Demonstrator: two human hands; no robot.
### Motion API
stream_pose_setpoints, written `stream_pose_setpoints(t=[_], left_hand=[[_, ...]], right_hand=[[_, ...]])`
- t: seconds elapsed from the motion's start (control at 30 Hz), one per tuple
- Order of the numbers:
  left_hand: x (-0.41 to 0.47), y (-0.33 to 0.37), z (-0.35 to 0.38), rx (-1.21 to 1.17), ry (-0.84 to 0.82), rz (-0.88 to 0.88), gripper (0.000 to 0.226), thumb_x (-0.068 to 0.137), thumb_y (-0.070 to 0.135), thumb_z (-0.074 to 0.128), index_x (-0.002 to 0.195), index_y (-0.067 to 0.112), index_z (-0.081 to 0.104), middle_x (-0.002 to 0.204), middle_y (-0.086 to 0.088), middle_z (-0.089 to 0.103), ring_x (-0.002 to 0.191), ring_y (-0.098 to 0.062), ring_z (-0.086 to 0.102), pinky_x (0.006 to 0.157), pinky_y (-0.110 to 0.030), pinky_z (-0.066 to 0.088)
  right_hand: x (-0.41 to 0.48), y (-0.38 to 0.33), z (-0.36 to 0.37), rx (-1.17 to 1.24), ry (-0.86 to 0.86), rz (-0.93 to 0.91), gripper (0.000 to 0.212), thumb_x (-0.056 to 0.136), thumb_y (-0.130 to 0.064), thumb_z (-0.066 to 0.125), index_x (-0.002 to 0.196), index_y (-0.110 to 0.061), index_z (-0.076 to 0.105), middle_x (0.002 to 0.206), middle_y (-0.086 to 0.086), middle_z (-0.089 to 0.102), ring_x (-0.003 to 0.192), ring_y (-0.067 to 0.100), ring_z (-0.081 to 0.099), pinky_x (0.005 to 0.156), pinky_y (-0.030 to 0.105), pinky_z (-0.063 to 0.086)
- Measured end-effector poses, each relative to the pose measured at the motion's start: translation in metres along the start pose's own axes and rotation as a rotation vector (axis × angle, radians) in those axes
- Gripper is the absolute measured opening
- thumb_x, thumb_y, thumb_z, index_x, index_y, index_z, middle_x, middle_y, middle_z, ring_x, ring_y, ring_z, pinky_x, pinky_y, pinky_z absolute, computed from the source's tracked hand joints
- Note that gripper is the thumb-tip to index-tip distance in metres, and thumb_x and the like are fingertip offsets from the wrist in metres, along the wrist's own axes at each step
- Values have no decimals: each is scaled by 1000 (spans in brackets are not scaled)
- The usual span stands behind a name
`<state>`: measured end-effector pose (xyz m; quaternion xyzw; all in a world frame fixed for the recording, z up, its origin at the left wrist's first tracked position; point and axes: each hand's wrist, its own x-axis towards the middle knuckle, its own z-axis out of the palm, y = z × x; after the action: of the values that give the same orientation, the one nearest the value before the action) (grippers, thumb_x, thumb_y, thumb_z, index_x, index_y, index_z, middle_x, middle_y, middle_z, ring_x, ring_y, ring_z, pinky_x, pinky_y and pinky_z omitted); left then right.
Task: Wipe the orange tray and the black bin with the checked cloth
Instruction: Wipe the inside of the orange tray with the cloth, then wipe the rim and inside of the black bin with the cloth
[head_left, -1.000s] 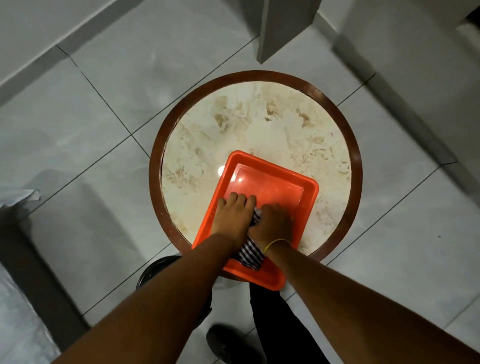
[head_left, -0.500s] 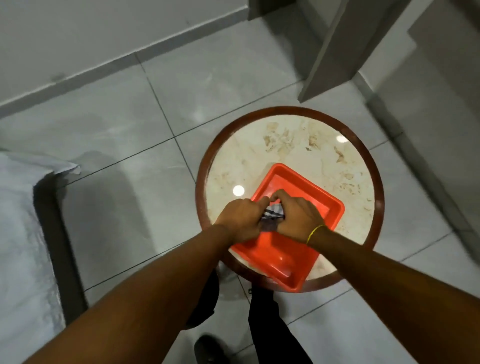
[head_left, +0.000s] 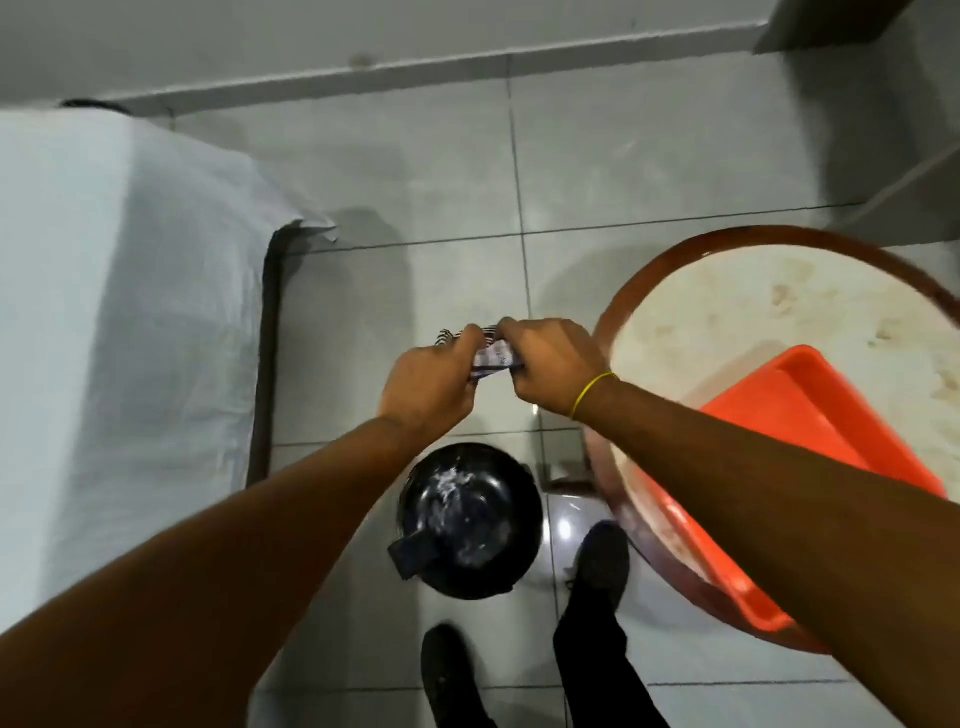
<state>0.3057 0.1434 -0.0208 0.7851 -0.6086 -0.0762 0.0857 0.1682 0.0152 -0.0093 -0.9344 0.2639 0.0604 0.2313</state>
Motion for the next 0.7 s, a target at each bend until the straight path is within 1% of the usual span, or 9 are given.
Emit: stream_pose_setpoints(t=[0.17,0.27,0.33,0.37,0.43,0.47,0.53,0.6,0.7], left_hand=[[-92,-65,122,-45,-10,-161,28,78,3,67,103,11,57,71,-12,68,48,-36,61,42,-35,44],[-153,-63,188,-96,-78,-222,25,79,15,57,103,11,64,78,-10,71,54,-36,65,46,-35,48],[-196,-53,231,-174,-191,-270,41,73,13,68,114,12,64,95,-11,74,76,-36,71,64,-37,56],[-213,-45,245,-227,-249,-268,50,73,12,70,122,12,62,109,-12,73,93,-35,71,80,-40,57],[-242,-31,263,-271,-249,-261,63,74,20,68,135,13,53,133,-12,64,125,-29,58,109,-47,44],[-253,-27,268,-282,-217,-299,68,76,26,66,141,14,48,142,-10,59,135,-25,49,115,-53,37],[-266,-30,271,-316,-132,-440,71,83,35,61,149,18,40,151,-4,50,144,-17,38,118,-57,29],[-271,-40,273,-365,-25,-653,65,90,40,57,150,24,37,153,1,46,143,-16,40,117,-57,27],[-270,-60,282,-440,110,-1101,52,97,47,51,143,25,40,141,-3,56,126,-24,57,106,-57,43]], right_hand=[[25,-25,169,-62,-150,-119,45,84,-6,66,129,-11,62,111,16,76,104,42,71,91,47,48],[0,-19,254,-80,-292,-141,52,83,-6,68,134,-9,63,128,17,72,121,40,67,101,48,47],[-29,-15,305,-101,-433,-164,58,90,-11,60,147,-11,57,160,13,55,148,34,50,121,45,37],[-46,-12,321,-80,-462,-155,62,91,-14,58,153,-11,54,172,10,42,159,32,39,130,44,29],[-76,-6,340,-22,-378,-120,69,88,-24,51,156,-11,53,180,6,29,166,30,26,137,45,19],[-86,-6,345,-7,-323,-111,75,84,-29,49,156,-11,52,180,6,27,167,30,25,137,48,16],[-93,-10,347,-14,-251,-103,82,80,-37,53,158,-12,49,180,8,27,167,32,25,137,54,17],[-87,-18,348,-27,-196,-109,81,84,-41,56,161,-15,46,180,9,27,165,34,26,135,59,20],[-63,-31,360,-101,-138,-125,72,101,-49,49,166,-22,38,181,6,22,166,36,23,133,64,19]])
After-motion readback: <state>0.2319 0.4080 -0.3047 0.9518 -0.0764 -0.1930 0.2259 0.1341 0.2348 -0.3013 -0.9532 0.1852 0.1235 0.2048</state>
